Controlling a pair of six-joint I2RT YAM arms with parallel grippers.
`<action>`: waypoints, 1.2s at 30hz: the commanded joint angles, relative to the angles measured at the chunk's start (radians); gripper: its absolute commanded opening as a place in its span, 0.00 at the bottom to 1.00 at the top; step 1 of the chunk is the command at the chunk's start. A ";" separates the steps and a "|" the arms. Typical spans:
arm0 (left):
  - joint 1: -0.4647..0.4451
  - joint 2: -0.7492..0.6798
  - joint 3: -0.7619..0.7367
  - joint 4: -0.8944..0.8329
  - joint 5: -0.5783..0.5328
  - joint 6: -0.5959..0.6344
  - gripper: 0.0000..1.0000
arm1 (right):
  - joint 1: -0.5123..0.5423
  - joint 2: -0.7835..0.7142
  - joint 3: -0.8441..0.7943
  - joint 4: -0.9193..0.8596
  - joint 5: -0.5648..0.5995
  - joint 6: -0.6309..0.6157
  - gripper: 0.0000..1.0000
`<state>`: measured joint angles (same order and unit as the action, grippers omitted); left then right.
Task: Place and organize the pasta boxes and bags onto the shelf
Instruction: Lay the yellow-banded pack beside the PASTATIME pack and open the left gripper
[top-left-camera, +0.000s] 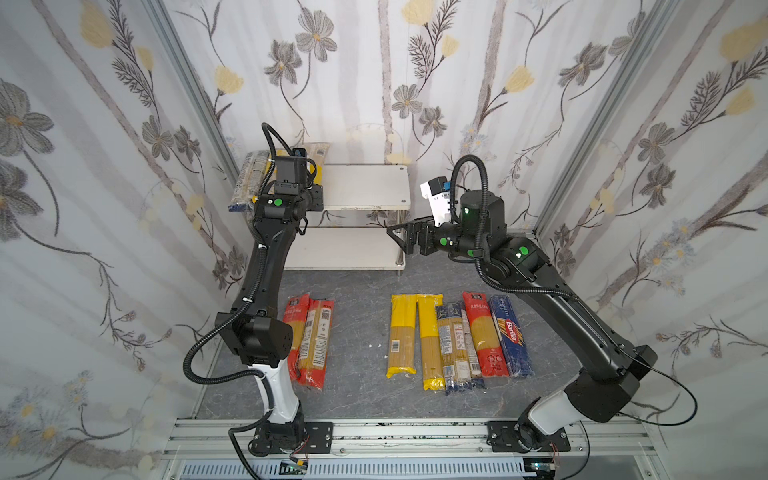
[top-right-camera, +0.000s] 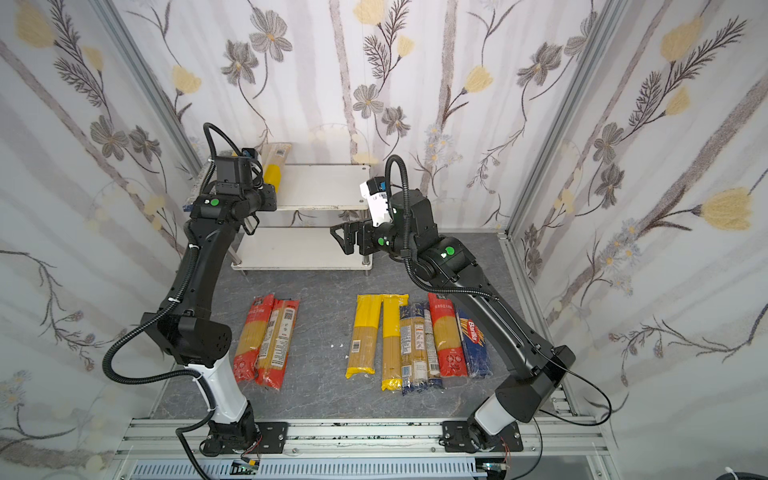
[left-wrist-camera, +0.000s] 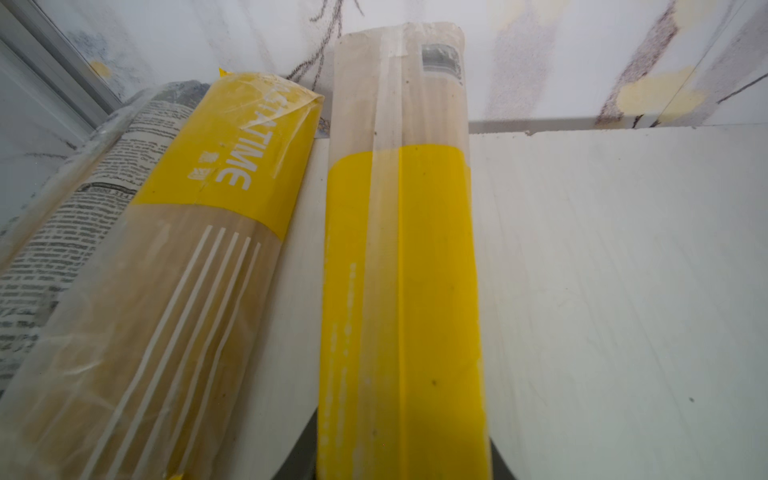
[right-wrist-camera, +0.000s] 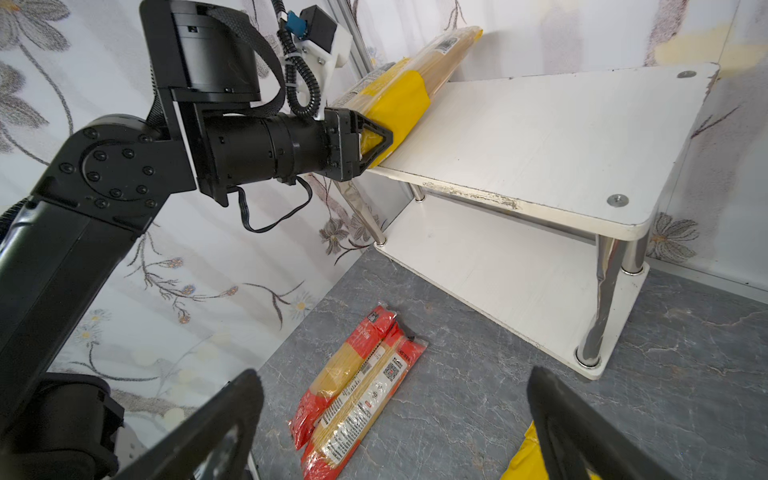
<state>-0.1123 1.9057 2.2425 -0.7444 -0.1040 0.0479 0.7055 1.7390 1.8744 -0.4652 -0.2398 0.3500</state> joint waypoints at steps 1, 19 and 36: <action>0.015 0.014 0.039 0.144 -0.003 0.000 0.00 | -0.003 0.040 0.054 -0.030 -0.032 -0.029 1.00; 0.028 -0.109 -0.073 0.145 0.040 -0.066 1.00 | -0.011 0.025 0.054 -0.061 -0.012 -0.020 1.00; -0.310 -0.541 -0.730 0.267 -0.129 -0.295 1.00 | 0.145 -0.315 -0.462 0.061 0.239 0.045 1.00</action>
<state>-0.3809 1.4235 1.6176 -0.5537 -0.1379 -0.1596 0.8249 1.4742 1.4982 -0.4801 -0.0673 0.3496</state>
